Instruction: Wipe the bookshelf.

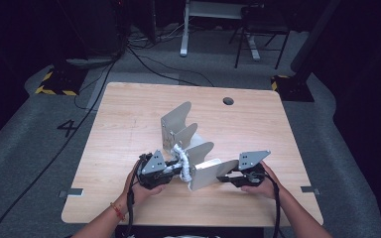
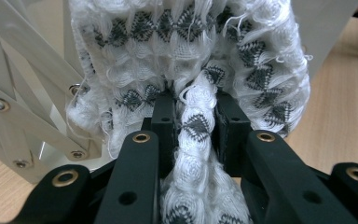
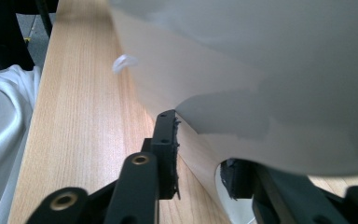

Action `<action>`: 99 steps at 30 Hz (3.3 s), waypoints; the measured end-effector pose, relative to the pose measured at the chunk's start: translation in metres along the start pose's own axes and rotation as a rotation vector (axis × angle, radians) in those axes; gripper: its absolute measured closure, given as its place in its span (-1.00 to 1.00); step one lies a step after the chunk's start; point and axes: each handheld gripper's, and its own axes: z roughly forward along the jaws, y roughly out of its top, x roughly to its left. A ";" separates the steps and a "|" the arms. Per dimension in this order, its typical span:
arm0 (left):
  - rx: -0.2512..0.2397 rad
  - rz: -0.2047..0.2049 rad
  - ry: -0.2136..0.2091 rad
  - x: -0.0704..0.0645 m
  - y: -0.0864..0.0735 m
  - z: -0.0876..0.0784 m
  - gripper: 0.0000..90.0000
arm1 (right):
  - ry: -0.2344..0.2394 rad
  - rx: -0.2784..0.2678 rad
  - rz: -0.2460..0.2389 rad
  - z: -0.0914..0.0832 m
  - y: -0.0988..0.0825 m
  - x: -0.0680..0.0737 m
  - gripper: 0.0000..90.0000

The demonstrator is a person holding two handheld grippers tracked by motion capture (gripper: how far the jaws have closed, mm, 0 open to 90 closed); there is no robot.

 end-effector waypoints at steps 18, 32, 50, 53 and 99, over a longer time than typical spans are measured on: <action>-0.017 -0.027 0.026 0.032 0.013 0.019 0.65 | -0.022 -0.043 0.002 0.010 0.004 0.012 0.97; -0.173 0.001 0.042 0.009 0.028 -0.048 0.66 | -0.094 -0.080 0.016 -0.015 0.009 0.017 0.53; 0.049 0.175 -0.001 -0.053 0.033 0.006 0.66 | -0.078 -0.166 -0.014 -0.027 0.015 0.030 0.97; 0.113 0.183 0.003 -0.060 0.024 0.023 0.66 | -0.081 -0.171 -0.009 -0.025 0.015 0.031 0.97; 0.223 0.188 -0.047 -0.059 -0.001 0.069 0.65 | -0.143 -0.213 0.029 -0.033 0.020 0.036 0.98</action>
